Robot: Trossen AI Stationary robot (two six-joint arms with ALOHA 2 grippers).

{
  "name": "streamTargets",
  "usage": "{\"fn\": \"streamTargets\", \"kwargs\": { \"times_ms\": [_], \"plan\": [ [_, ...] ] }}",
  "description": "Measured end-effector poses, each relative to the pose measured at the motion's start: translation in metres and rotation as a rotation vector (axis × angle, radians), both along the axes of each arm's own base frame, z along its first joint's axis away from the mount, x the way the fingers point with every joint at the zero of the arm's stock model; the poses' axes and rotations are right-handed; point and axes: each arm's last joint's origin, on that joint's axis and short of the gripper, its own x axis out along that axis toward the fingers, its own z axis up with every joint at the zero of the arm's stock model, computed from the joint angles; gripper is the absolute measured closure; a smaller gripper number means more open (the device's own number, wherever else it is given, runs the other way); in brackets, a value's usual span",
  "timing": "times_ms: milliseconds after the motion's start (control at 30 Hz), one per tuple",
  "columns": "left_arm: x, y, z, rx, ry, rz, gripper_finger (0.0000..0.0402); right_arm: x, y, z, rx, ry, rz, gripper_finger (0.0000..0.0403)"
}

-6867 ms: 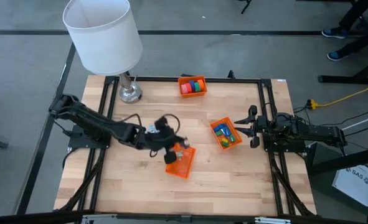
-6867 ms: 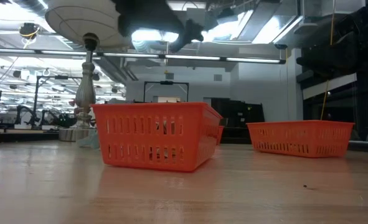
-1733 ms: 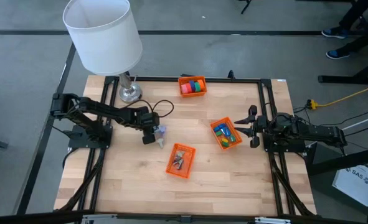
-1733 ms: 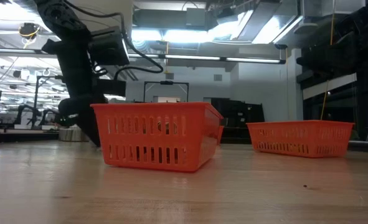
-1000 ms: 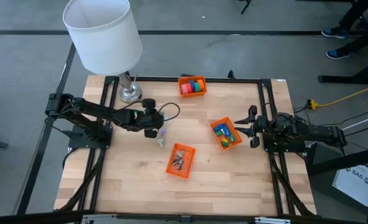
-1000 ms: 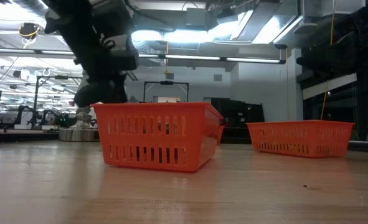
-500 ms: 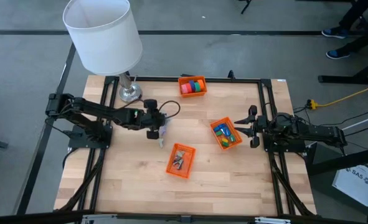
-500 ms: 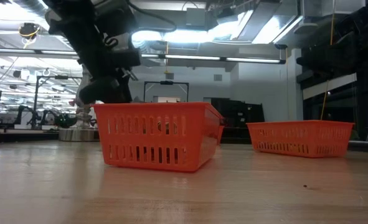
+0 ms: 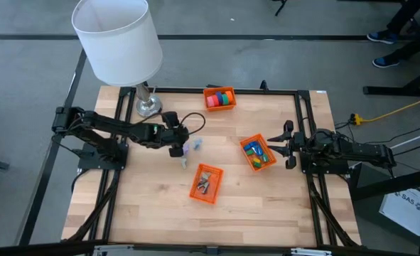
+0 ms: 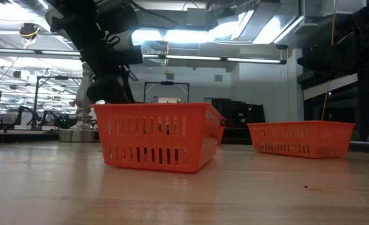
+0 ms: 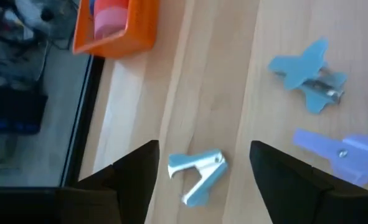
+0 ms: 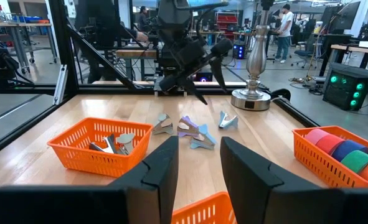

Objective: Pick and place Stapler, Stapler remover, tape
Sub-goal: Put the blue staple remover into the bottom orange bin

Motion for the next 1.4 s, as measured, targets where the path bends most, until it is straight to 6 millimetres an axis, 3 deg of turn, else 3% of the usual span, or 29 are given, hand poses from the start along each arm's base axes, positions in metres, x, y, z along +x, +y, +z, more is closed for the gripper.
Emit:
{"fn": "streamTargets", "kwargs": {
  "times_ms": [133,333,500,700,1033,1400],
  "plan": [
    [-0.007,0.006,-0.004,-0.057,0.032,0.067,0.0155,0.0,0.0,0.0,0.0,0.0,0.0,0.0279],
    [-0.015,0.017,-0.013,-0.148,0.204,-0.048,0.0159,0.0,0.0,0.0,0.0,0.0,0.0,0.0279],
    [-0.018,0.035,-0.012,-0.143,0.221,-0.035,0.0172,0.0,0.0,0.0,0.0,0.0,0.0,0.0279],
    [-0.016,0.042,-0.016,-0.178,0.277,-0.219,0.0198,0.0,0.0,0.0,0.0,0.0,0.0,0.0279],
    [-0.009,0.045,-0.047,-0.082,0.496,-0.272,0.0257,0.0,0.0,0.0,0.0,0.0,0.0,0.0279],
    [-0.009,0.047,-0.048,-0.004,0.538,-0.23,0.0357,0.0,0.0,0.0,0.0,-0.001,0.0,0.0279]
  ]
}}
